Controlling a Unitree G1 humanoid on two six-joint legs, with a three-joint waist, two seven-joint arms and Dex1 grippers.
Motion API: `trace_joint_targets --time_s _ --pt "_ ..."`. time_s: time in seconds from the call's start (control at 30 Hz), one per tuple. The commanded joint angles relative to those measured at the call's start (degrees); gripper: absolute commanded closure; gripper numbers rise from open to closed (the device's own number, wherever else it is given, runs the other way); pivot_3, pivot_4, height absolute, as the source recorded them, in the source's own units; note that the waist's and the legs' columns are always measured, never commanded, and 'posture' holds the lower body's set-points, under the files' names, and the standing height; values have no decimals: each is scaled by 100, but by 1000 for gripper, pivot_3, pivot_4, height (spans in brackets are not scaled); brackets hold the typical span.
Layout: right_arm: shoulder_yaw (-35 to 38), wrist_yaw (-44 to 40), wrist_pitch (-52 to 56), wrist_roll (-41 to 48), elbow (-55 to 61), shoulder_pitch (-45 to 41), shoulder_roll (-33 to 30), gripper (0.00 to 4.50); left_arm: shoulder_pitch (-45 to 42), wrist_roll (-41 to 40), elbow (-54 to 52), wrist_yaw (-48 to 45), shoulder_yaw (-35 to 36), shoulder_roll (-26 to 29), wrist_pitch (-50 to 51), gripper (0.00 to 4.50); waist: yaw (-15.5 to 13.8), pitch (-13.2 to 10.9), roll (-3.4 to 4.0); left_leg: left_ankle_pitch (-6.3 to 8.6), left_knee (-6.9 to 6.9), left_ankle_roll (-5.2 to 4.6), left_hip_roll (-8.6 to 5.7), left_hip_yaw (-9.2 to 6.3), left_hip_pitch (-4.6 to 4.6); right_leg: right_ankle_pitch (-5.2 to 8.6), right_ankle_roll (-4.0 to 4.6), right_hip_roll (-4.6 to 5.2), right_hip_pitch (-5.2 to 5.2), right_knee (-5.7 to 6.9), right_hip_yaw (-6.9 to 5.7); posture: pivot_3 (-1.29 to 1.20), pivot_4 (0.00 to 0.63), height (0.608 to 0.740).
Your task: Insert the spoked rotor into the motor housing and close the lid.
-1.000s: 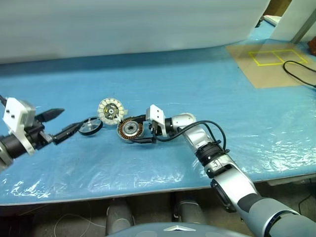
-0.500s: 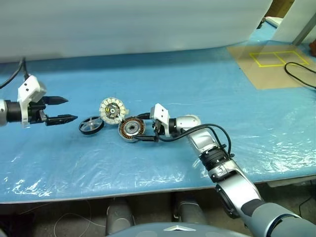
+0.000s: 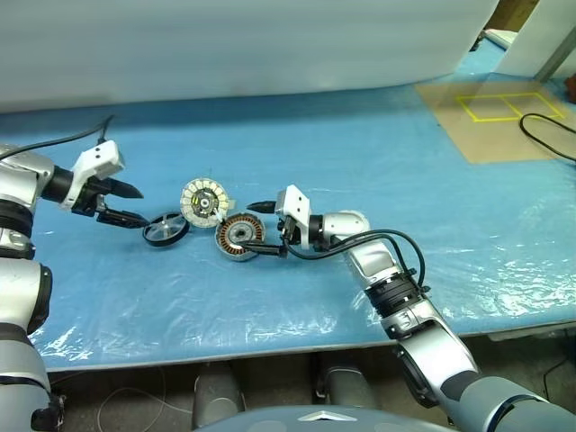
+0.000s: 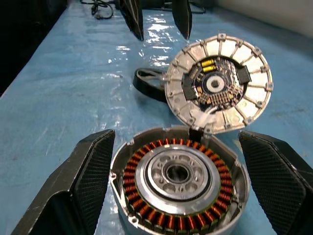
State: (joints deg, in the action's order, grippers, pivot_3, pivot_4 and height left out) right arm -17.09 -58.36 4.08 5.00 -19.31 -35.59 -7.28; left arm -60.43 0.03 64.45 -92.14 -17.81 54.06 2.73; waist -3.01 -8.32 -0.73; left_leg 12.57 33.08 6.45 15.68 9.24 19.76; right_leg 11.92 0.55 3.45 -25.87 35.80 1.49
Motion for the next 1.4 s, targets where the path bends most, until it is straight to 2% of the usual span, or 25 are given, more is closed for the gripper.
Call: trace_joint_targets --time_s 0.03,0.33,0.7,0.9,1.2,1.4 --pt "11 29 -76 122 266 -3 34 237 -213 98 239 -36 -20 -20 -187 0 -10 0 0 0 0 0 0 -1 1 0 0 0 1 0 1 0 150 740" --pt "-133 254 -37 105 649 283 189 237 -335 226 509 -21 268 -288 -248 0 -94 0 -1 0 1 1 1 -19 8 0 0 -1 3 0 -1 0 150 740" --pt "-390 543 -58 43 764 549 383 237 -324 6 327 -36 336 -99 -255 0 -93 -1 -1 0 2 3 0 -37 12 0 0 -1 9 -4 -3 0 150 740" --pt "-544 651 -70 30 737 647 506 237 -443 -83 135 -36 -77 19 -340 0 -101 -1 -1 1 2 5 0 -44 18 0 -1 1 10 -7 -9 0 150 740" --pt "-624 843 -117 1 645 685 717 237 -1274 179 502 -36 -927 -79 -504 0 -90 -3 -5 1 2 6 0 -50 17 0 -1 0 13 -7 -12 0 150 740" --pt "-637 1015 -102 -6 699 790 775 237 -1503 290 766 -36 -1143 -381 -1363 0 -103 -4 -6 2 3 8 -1 -51 17 0 -1 1 19 -10 -12 0 150 740"
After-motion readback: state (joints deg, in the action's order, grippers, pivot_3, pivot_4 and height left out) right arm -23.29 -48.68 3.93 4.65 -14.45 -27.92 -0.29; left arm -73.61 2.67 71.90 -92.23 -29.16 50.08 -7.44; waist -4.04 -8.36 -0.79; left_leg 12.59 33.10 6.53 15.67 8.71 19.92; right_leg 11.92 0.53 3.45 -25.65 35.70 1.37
